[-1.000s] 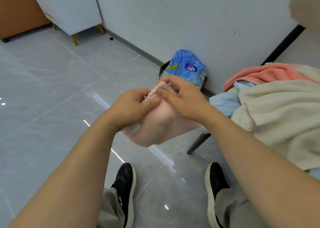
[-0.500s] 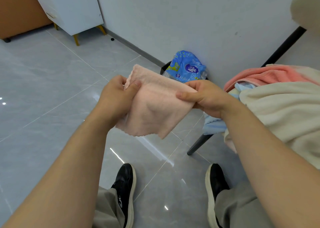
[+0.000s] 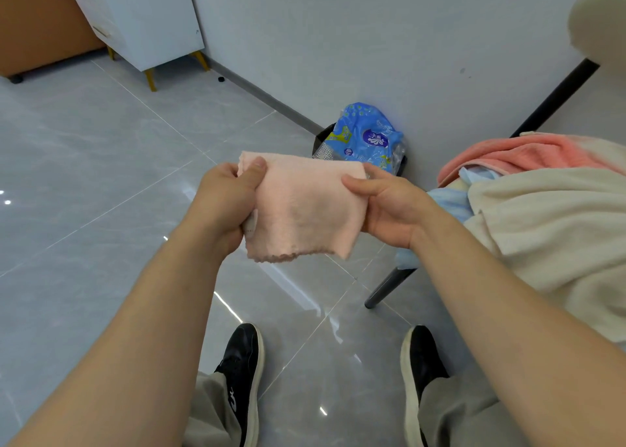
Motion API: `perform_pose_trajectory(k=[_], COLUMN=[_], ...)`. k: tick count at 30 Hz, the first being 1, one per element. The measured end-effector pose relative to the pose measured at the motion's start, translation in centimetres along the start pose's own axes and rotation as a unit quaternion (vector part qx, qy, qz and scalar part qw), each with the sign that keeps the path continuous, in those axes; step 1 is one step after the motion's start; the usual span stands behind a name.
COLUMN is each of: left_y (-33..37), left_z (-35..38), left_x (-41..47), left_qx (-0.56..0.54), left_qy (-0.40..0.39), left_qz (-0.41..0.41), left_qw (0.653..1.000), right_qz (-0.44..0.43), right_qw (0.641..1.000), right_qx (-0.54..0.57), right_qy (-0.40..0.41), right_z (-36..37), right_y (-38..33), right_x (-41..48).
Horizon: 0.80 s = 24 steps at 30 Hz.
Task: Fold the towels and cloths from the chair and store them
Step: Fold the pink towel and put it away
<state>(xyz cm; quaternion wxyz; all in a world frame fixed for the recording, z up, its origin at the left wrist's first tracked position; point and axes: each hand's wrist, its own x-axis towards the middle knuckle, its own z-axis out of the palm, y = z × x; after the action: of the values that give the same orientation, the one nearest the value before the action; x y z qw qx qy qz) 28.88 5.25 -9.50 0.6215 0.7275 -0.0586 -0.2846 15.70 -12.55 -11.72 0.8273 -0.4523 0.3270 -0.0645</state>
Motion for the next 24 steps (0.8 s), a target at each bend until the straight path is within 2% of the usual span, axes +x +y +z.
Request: perform_pose_trajectory(k=[3, 7, 9, 12, 14, 16, 18, 20, 24], left_y=[-0.3, -0.3, -0.2, -0.2, -0.5, -0.5, -0.3, -0.3, -0.7], left_z=[0.4, 0.4, 0.2, 0.0, 0.4, 0.6, 0.5, 0.2, -0.2], left_x=[0.0, 0.1, 0.2, -0.2, -0.3, -0.4, -0.3, -0.2, -0.1], left_qx=[-0.021, -0.031, -0.035, 0.016, 0.038, 0.029, -0.008, -0.002, 0.117], left_qy=[-0.015, 0.004, 0.014, -0.007, -0.035, -0.069, -0.092, -0.087, -0.028], left_qz=[-0.016, -0.033, -0.028, -0.005, -0.005, -0.043, -0.08, -0.083, -0.013], left_qw=[1.0, 0.999, 0.999, 1.0, 0.999, 0.996, 0.993, 0.993, 0.993], right_qz=[-0.027, 0.002, -0.011, -0.07, -0.122, -0.172, -0.196, -0.179, -0.159], right_qw=[0.997, 0.998, 0.998, 0.981, 0.951, 0.921, 0.92, 0.94, 0.955], right_qx=[-0.014, -0.025, -0.019, -0.123, -0.232, -0.301, -0.304, -0.27, -0.249], right_qy=[0.069, 0.05, 0.061, 0.129, 0.167, 0.178, 0.153, 0.104, 0.028], right_z=[0.0, 0.1, 0.0, -0.3, -0.6, -0.7, -1.0, -1.3, -1.6], right_y=[0.0, 0.5, 0.1, 0.0, 0.4, 0.6, 0.4, -0.1, -0.6], right_x=[0.3, 0.2, 0.2, 0.2, 0.4, 0.5, 0.5, 0.4, 0.1])
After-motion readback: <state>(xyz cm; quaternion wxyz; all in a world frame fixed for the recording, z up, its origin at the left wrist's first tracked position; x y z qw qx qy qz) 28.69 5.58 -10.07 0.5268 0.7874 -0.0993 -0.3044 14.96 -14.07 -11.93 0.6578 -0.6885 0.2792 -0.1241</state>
